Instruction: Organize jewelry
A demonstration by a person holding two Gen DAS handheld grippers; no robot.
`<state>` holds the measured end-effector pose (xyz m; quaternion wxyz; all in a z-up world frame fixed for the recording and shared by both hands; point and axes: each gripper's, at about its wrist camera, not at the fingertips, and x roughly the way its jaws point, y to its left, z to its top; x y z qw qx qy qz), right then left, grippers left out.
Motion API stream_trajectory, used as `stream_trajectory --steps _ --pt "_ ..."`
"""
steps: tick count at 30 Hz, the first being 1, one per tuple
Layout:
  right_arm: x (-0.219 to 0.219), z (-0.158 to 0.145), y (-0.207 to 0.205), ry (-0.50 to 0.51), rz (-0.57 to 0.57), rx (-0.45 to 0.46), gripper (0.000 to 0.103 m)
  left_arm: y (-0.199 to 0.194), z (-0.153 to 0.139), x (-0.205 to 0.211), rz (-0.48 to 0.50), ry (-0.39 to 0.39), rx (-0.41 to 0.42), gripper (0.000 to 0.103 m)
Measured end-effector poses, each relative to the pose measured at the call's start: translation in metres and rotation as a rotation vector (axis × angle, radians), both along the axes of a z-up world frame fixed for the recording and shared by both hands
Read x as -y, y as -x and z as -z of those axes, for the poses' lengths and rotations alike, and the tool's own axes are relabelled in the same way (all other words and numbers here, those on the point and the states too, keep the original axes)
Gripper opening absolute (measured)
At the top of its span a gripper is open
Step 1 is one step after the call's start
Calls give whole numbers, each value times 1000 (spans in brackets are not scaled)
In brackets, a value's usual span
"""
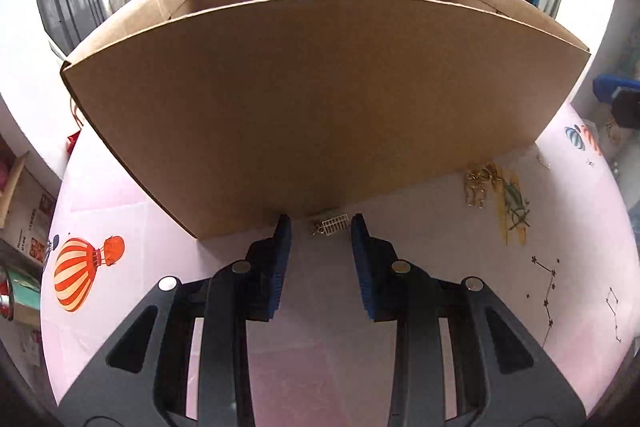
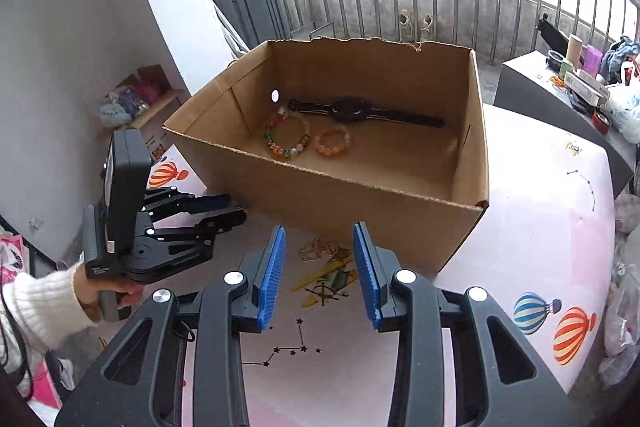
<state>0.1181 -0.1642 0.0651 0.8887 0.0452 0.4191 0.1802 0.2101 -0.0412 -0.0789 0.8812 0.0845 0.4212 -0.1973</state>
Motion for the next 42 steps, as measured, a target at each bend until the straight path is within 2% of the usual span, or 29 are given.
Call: stream_trajectory --steps 2,5,8,11,17,22,27,31,34,36,38,40,42 --pt "-3 10 4 -20 -8 -14 35 5 0 4 -18 -18 20 29" --pt "-11 20 13 10 -9 -24 35 6 -2 11 -6 -37 37 8" --pt "-9 30 15 33 4 -12 35 1 -5 8 -21 -23 28 8" --pt "-5 44 11 71 11 -27 35 3 -5 1 -29 -15 24 1" --pt "-2 71 10 125 -15 -71 35 14 -2 -13 -2 -13 8 1" --pt "0 71 10 149 -19 -56 35 19 -1 -24 7 27 -20 1" --pt "15 65 14 211 51 -4 35 27 2 -34 6 55 -49 1" --pt "30 74 6 221 98 -25 35 28 5 -38 22 75 -45 1" --pt "32 89 -1 264 99 -40 34 29 8 -40 22 81 -46 1" --pt "34 93 -3 211 83 -18 27 30 8 -40 24 79 -44 1" --pt "34 93 -5 200 62 -8 10 32 8 -42 26 77 -43 1" --pt "31 93 -5 211 56 -10 5 33 9 -43 27 78 -46 1" --pt "31 94 -6 203 69 -16 5 32 6 -42 26 81 -49 1"
